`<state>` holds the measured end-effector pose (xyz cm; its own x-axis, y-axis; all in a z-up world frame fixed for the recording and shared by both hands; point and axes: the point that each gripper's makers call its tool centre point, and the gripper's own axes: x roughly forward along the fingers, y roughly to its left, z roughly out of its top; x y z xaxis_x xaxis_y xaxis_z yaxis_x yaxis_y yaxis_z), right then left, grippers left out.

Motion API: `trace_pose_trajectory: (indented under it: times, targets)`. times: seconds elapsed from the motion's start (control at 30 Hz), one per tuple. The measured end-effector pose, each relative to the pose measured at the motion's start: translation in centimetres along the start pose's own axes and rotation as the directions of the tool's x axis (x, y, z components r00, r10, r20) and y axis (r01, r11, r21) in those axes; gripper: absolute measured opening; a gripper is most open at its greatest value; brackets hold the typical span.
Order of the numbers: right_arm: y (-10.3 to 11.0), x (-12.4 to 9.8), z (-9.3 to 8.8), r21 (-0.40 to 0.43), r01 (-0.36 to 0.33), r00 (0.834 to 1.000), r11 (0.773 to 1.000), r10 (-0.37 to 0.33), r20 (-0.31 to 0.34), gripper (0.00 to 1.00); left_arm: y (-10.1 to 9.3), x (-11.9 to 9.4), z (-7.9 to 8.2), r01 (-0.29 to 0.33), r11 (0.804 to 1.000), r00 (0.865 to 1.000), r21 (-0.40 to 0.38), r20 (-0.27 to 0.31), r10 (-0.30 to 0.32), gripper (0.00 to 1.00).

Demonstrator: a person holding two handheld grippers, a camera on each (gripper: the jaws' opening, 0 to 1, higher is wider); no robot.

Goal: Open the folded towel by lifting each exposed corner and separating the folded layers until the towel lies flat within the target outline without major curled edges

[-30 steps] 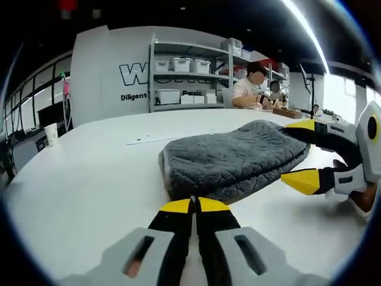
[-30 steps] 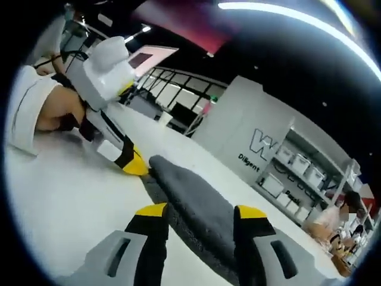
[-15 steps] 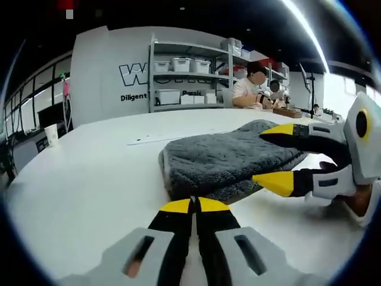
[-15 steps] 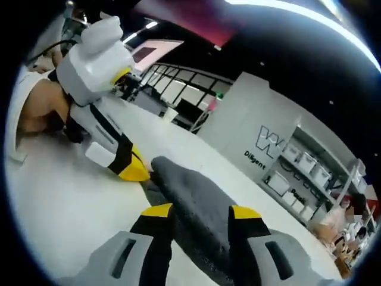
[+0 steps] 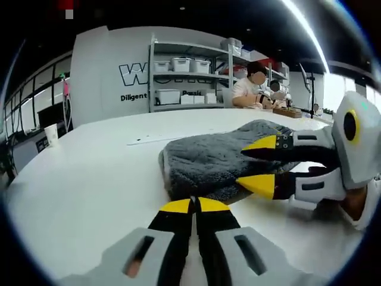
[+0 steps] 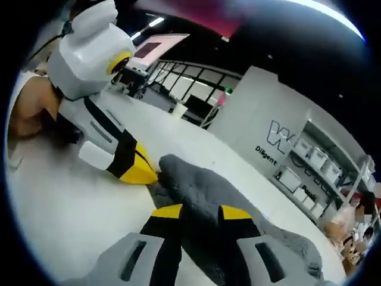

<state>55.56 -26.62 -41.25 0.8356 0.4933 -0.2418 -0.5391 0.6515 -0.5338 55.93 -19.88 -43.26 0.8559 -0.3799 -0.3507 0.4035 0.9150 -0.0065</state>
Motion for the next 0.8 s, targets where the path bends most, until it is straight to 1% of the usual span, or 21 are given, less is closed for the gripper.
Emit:
trace_pose_trajectory:
  times: [0.07,0.17,0.27,0.43,0.47,0.57,0.6,0.73,0.8]
  targets:
    - [0.0,0.2,0.0,-0.011,0.001,1.0,1.0,-0.001,0.001,0.04,0.0,0.0,0.0,0.0,1.0,1.0,0.0,0.0,0.0,0.02]
    - [0.3,0.3,-0.1,-0.006,-0.016,1.0,1.0,0.016,-0.001,0.01,0.0,0.0,0.0,0.0,1.0,1.0,0.001,0.0,0.0,0.02]
    - [0.6,0.3,-0.1,-0.003,-0.031,1.0,1.0,0.031,0.002,0.0,0.0,0.0,0.0,0.0,1.0,1.0,0.001,0.0,0.0,0.02]
    - [0.7,0.4,-0.5,0.0,-0.044,0.999,0.999,0.044,-0.011,0.0,0.0,0.0,0.0,0.001,1.0,1.0,-0.001,-0.001,-0.001,0.02]
    - [0.5,0.4,-0.5,0.004,-0.043,0.999,0.999,0.043,-0.003,0.0,0.0,0.0,0.0,0.0,1.0,1.0,-0.001,-0.001,0.0,0.02]
    - [0.5,0.3,-0.4,-0.014,-0.042,0.999,0.999,0.042,0.0,0.0,0.0,0.0,0.0,0.0,1.0,1.0,0.001,-0.001,0.0,0.02]
    - [0.0,0.1,0.0,-0.028,-0.009,1.0,1.0,0.009,0.022,0.0,0.0,0.0,0.0,0.0,1.0,1.0,0.001,-0.001,0.0,0.02]
    - [-0.9,-0.4,0.6,-0.053,0.048,0.998,0.997,-0.046,0.048,0.0,0.0,0.0,0.0,-0.001,1.0,1.0,0.005,-0.001,0.001,0.02]
    - [-1.4,-0.6,0.7,-0.081,0.078,0.996,0.994,-0.074,0.046,0.0,0.0,0.0,0.0,0.0,1.0,1.0,0.005,0.0,0.0,0.02]
